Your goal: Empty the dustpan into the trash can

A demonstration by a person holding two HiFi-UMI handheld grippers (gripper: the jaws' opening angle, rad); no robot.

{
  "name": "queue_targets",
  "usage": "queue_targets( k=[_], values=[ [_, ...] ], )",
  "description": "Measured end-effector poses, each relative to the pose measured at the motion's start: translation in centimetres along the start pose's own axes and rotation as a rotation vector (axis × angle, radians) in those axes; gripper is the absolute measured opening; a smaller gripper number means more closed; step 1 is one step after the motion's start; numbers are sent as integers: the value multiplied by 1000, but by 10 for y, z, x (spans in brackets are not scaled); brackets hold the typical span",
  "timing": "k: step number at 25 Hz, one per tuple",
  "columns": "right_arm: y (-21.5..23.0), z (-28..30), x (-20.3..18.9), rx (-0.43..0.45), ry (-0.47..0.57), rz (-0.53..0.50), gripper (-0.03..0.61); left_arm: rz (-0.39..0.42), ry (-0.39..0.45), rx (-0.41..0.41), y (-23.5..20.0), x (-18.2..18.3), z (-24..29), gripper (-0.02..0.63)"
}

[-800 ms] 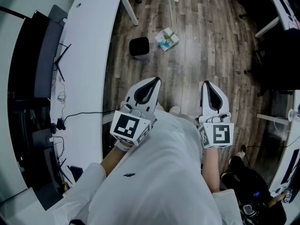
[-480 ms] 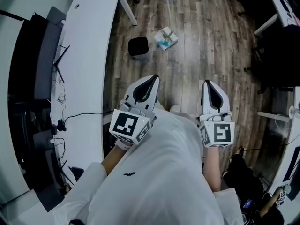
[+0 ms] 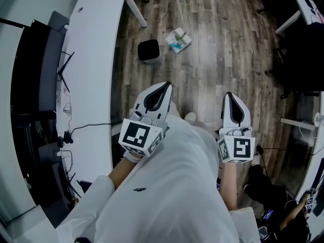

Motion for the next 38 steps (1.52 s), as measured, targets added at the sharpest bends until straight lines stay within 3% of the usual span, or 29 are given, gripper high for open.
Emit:
queue_targets(
  k=[10, 21, 25, 38],
  values=[
    [7, 4, -9, 62, -34, 28, 9, -36, -62, -58, -3, -11, 18, 6],
    [20, 74, -3, 69, -91, -1, 9, -131, -71, -70, -57, -13, 78, 6],
    [20, 115, 1, 51, -114, -30, 9, -139, -52, -59, -88, -2, 99, 6],
    [0, 299, 52, 137, -114, -72, 11, -192, 15, 9, -234, 56, 172, 6]
  ],
)
Point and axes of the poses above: the fingertips, and each gripper's own axes: z forward along the fingers, y to its right, x out of its top, the point moved 6 cm from there along -z, backward along the fingers, and after that the axes turned 8 degrees about -x, right-handed, at the moved point
